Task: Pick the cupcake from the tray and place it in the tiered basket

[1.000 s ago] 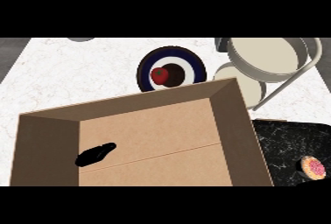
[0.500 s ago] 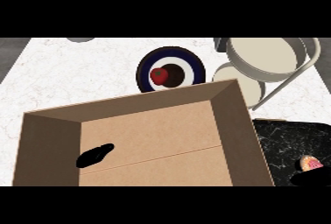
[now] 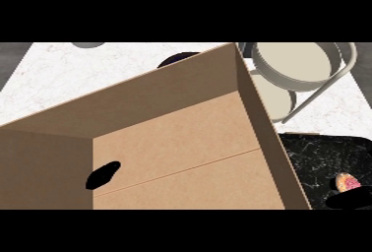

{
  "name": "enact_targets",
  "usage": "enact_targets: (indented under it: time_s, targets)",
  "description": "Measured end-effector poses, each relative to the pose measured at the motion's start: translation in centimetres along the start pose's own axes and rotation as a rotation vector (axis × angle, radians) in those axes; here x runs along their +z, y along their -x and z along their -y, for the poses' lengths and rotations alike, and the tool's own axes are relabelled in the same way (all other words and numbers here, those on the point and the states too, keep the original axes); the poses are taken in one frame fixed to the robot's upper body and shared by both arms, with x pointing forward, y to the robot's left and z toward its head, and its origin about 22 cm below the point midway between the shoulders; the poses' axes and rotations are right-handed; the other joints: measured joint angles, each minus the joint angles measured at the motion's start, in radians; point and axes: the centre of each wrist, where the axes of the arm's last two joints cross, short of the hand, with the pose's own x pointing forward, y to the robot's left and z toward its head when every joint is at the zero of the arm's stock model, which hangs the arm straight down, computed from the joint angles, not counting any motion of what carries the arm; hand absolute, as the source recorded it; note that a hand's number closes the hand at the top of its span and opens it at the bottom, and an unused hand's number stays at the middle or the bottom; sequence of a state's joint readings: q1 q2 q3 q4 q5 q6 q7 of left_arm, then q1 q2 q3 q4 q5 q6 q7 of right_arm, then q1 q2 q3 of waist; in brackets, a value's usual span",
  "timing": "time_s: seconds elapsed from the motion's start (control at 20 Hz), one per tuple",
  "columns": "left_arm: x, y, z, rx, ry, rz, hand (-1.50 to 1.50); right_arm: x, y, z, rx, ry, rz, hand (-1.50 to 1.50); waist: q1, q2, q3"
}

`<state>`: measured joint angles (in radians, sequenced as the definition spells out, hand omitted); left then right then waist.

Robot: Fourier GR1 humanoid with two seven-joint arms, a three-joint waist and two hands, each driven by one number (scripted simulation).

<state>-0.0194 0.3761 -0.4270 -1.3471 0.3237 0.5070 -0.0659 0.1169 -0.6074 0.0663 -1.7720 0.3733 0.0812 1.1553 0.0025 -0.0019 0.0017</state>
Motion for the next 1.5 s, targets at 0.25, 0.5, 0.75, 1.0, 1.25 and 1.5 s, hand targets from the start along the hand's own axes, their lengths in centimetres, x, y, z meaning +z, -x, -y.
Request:
enact_targets:
  time_s: [0.25, 0.5, 0.75, 1.0, 1.25, 1.5]
  targets:
    - [0.2, 0.2, -0.2, -0.005, -0.002, 0.010, 0.00, -0.1, 0.3, -1.3, 0.000, -0.029, -0.015, -1.50, -0.001, -0.001, 0.000]
    - [0.4, 0.0, -0.3, 0.007, 0.007, -0.007, 0.00, -1.0, 0.3, -1.8, -0.004, -0.033, -0.027, 1.50, -0.001, 0.000, 0.000]
    - [0.8, 0.1, -0.2, 0.004, 0.012, -0.009, 0.00, -1.7, 0.1, -3.1, 0.011, -0.017, -0.016, 1.50, -0.001, -0.002, -0.002]
    - [0.7, 0.4, -0.2, 0.006, 0.014, 0.002, 0.00, -2.1, -0.1, -3.6, 0.084, 0.042, 0.015, 1.50, -0.001, -0.004, -0.003]
    - [0.9, 0.3, -0.4, 0.007, 0.013, -0.001, 0.00, -1.9, -1.0, -4.0, 0.090, 0.135, 0.030, 1.50, -0.002, -0.003, -0.003]
    - [0.7, -0.1, -0.7, 0.004, 0.019, -0.010, 0.00, 2.3, -3.9, -8.0, 0.010, 0.186, 0.040, 1.50, 0.000, -0.003, -0.005]
